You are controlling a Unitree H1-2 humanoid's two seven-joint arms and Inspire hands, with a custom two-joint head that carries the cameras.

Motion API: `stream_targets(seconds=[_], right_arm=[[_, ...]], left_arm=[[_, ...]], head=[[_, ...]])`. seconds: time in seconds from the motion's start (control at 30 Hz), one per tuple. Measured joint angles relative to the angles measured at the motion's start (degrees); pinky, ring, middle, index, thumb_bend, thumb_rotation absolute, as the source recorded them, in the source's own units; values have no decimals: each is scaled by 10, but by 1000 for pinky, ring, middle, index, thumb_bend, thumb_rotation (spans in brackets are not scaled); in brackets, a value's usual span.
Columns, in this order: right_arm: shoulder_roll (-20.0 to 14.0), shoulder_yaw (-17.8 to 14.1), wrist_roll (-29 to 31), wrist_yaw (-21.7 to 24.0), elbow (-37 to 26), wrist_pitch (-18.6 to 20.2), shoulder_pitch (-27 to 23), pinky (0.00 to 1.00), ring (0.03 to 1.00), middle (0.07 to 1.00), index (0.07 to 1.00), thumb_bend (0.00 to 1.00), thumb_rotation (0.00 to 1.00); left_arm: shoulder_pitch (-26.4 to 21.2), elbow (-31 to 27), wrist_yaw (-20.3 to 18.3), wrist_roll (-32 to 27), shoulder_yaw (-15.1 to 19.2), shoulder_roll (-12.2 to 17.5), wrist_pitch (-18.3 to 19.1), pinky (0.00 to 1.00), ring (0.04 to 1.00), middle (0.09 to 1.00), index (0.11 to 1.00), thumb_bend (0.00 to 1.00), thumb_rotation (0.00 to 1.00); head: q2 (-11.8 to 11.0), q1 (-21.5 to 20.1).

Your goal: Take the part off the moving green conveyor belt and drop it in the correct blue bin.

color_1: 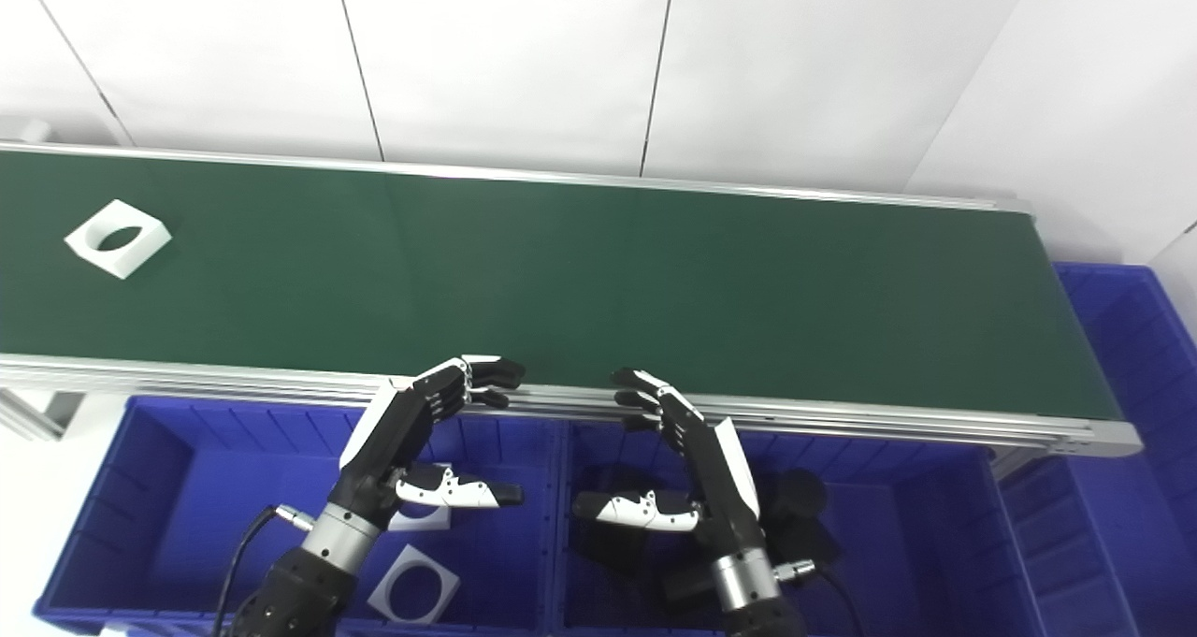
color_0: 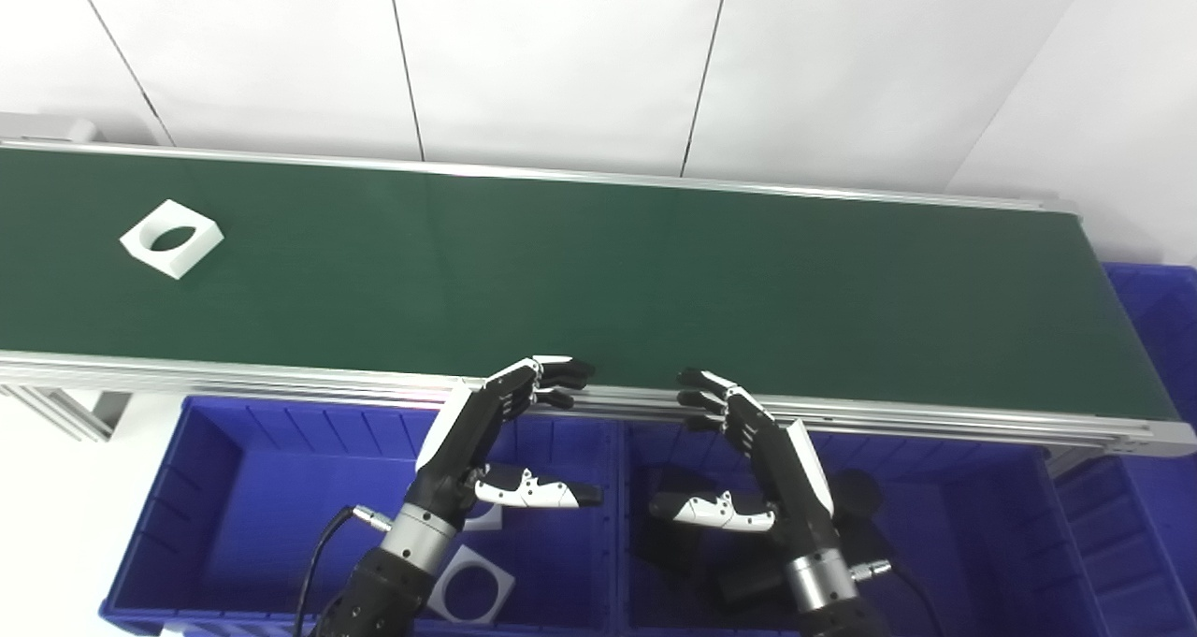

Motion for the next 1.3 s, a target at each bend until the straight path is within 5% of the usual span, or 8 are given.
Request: stream_targets(seconds=[1.03,1.3], right_arm=[[0,0,5,-1,1,0,0,680,789,864,785,918,275],[-1,1,7,-1,15,0,-1,679,795,864,789,912,272]], left_arm=[[-2,1,2,2,-1,-1,0,669,743,750,692,802,169],[-6,21,15,13,-11,-2,0,666,743,751,693,825,211]], head=[[-3,5],[-37,48]])
